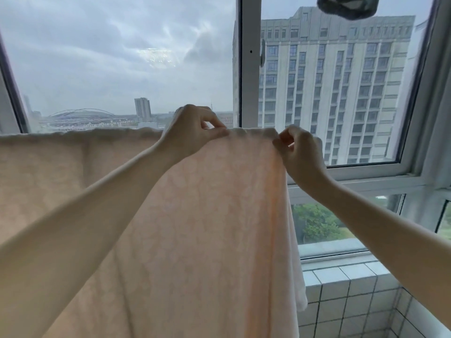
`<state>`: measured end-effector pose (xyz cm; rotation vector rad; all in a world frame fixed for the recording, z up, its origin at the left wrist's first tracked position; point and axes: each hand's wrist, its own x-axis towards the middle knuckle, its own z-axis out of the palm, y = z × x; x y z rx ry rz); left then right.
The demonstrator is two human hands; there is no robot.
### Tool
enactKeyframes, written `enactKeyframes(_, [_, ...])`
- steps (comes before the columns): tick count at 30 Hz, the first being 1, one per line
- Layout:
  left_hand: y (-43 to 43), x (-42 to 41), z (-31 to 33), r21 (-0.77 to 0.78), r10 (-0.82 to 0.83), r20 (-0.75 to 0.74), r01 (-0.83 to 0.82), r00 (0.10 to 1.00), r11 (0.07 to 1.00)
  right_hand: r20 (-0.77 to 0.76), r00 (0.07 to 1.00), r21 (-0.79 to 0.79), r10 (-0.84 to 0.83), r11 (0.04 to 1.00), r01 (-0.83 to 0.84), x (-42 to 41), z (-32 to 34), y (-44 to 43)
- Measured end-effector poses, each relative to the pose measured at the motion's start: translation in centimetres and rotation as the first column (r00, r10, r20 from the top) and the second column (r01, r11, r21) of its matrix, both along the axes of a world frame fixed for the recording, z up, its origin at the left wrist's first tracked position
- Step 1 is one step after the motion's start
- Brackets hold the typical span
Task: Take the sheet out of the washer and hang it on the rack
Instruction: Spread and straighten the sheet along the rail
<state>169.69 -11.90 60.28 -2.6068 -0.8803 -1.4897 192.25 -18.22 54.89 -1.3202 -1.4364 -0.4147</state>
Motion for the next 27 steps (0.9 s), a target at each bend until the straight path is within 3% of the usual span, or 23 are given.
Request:
enactKeyframes(6, [0.8,1.2,2.0,0.030,0.043,0.098,-0.046,0.994,0.998,-0.051,0.999,0.150,-0.004,0.989,0.012,1.0,3.7,0.1])
enactKeyframes(9, [1.4,2.3,4.1,0.056,0.124,0.110,-0.131,0.986,0.990,-0.039,0.998,0.129,-0.041,0.991,0.045,1.4,7.1,1.7])
enactKeyframes(12, [2.3,2.9,4.5,-0.057,0.150,-0.017,-0.150,0.989,0.987,-0.035,0.999,-0.152,-0.011,0.988,0.006,2.4,8.8,3.7])
enactKeyframes(14, [2.5,2.8,3.7,-0.175,0.104,-0.141,-0.128,0.985,0.976,-0.082,0.994,-0.431,0.071,0.897,-0.100,3.1,8.0,4.0])
enactKeyframes(16, [2.5,2.2,2.8,-0.217,0.049,-0.189,-0.090,0.981,0.972,-0.091,0.986,-0.535,0.139,0.829,-0.166,3.2,6.7,3.8])
enactKeyframes(22, [1.4,-0.4,3.1,-0.312,-0.100,-0.186,0.038,0.977,0.949,-0.010,0.955,-0.261,0.296,0.921,-0.289,-0.7,6.1,2.6])
enactKeyframes(27, [1.0,-4.4,3.5,-0.318,-0.066,-0.220,-0.007,0.973,0.948,0.302,0.905,-0.277,0.299,0.936,-0.217,-4.5,5.9,1.6])
